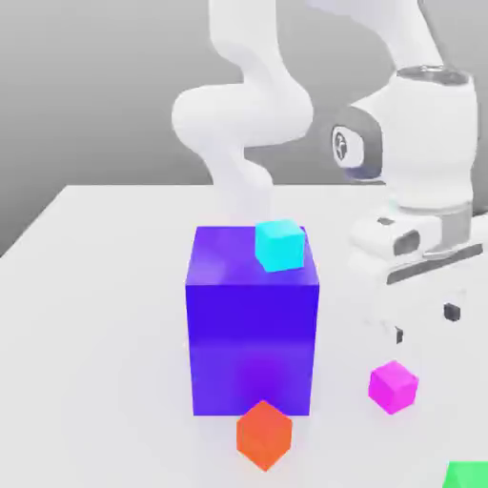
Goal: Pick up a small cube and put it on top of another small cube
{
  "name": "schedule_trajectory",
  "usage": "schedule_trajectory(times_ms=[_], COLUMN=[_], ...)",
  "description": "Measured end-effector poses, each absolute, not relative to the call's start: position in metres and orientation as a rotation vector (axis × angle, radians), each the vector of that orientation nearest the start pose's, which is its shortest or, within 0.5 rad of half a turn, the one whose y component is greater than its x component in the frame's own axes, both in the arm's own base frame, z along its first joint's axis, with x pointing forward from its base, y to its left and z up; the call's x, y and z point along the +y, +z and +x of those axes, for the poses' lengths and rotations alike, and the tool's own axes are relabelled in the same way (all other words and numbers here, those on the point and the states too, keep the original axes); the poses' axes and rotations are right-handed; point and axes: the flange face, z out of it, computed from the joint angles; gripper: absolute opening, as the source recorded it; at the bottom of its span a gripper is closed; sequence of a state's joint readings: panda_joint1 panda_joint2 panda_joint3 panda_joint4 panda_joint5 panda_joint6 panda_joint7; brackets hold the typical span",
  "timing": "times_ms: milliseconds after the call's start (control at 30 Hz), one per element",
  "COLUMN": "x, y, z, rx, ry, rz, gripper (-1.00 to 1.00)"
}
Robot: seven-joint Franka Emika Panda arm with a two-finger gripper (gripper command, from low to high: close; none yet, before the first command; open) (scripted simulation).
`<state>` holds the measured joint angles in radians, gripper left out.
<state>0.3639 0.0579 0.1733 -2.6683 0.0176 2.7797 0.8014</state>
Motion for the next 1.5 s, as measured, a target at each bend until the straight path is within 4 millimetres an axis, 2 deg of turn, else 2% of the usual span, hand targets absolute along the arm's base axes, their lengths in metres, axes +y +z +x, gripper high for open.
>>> schedule_trajectory(times_ms=[67, 233, 267, 500, 700, 1033, 1333, 1400, 1467, 1500], x=[0.218, 0.218, 0.217, 0.217, 0.218, 0.244, 0.263, 0.265, 0.265, 0.265], y=[0.194, 0.138, 0.130, 0.130, 0.185, 0.215, 0.241, 0.222, 0.191, 0.183], z=[0.352, 0.348, 0.347, 0.347, 0.348, 0.434, 0.511, 0.517, 0.519, 0.519], rx=[0.408, 0.400, 0.400, 0.400, 0.397, -0.130, -0.654, -0.699, -0.710, -0.712], ry=[-0.014, -0.003, -0.001, -0.002, -0.002, 0.000, 0.003, 0.003, 0.002, 0.003], rz=[-3.104, -3.116, -3.116, -3.116, -3.117, -3.141, -3.072, -3.062, -3.059, -3.059], gripper=[0.00, 0.00, -1.00, -1.00, -1.00, -1.00, -1.00, -1.00, -1.00, 1.00])
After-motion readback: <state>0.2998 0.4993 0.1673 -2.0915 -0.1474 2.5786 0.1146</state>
